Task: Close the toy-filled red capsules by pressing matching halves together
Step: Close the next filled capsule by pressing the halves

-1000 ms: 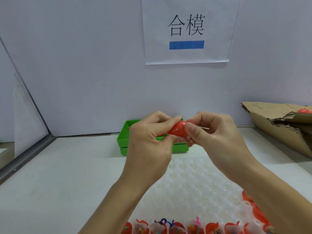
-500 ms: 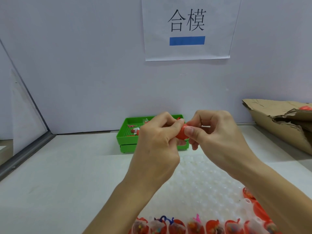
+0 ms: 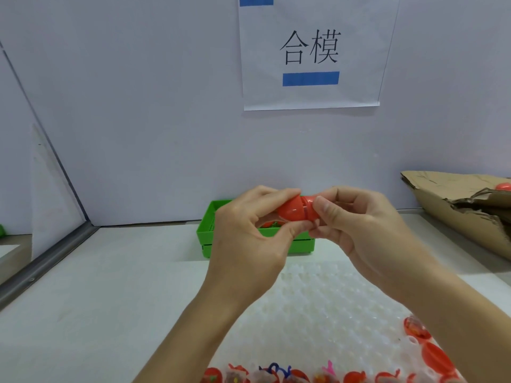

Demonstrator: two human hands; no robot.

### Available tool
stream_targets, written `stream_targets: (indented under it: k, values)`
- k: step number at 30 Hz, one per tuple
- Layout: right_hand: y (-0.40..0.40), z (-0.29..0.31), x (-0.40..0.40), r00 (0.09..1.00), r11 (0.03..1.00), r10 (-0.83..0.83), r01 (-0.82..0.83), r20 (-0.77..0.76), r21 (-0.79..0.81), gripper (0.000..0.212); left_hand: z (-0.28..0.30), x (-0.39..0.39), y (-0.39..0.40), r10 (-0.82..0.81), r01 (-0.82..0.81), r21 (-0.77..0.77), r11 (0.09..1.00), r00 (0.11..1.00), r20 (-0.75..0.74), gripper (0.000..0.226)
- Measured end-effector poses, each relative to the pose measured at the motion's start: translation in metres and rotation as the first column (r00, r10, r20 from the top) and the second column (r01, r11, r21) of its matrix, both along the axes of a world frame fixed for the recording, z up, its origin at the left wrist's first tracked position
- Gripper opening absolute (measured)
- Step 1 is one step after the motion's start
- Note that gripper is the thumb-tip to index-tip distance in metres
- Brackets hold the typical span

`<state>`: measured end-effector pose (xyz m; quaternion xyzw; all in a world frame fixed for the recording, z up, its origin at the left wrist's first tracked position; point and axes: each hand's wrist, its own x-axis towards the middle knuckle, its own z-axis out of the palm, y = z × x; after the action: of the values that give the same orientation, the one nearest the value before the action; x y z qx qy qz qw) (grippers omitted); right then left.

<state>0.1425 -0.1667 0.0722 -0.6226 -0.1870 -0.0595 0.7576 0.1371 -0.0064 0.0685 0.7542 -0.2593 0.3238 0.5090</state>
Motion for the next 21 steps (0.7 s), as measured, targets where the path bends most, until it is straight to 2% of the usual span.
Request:
stream_targets:
  k: [4,10,17,21]
  values:
    - [0.0028,-0.0021,-0.001,1.0,0.999,-0.015,0.015,-0.005,0.035,0.019,0.0004,-0.0004,0.0,-0.012,0.012,0.031,0.999,1.0,0.013,0.035]
    - [0.0056,-0.0042,-0.004,0.997,0.997,-0.06,0.062,0.049,-0.043,0.019,-0.0008,0.0011,0.0008,0.021,-0.021,0.021,1.0,1.0,0.0,0.035]
    - [0.0001,-0.0009,-0.0034,0.97,0.945,-0.16,0.205,0.185,-0.256,0.015,-0.0017,-0.0006,0.0009,0.011,-0.01,0.05,0.999,1.0,-0.011,0.038]
    - [-0.002,-0.001,-0.0024,0.961,0.908,-0.187,0.249,0.206,-0.336,0.016,-0.0036,-0.0019,-0.0004,0.012,-0.013,0.106,0.994,1.0,0.01,0.037]
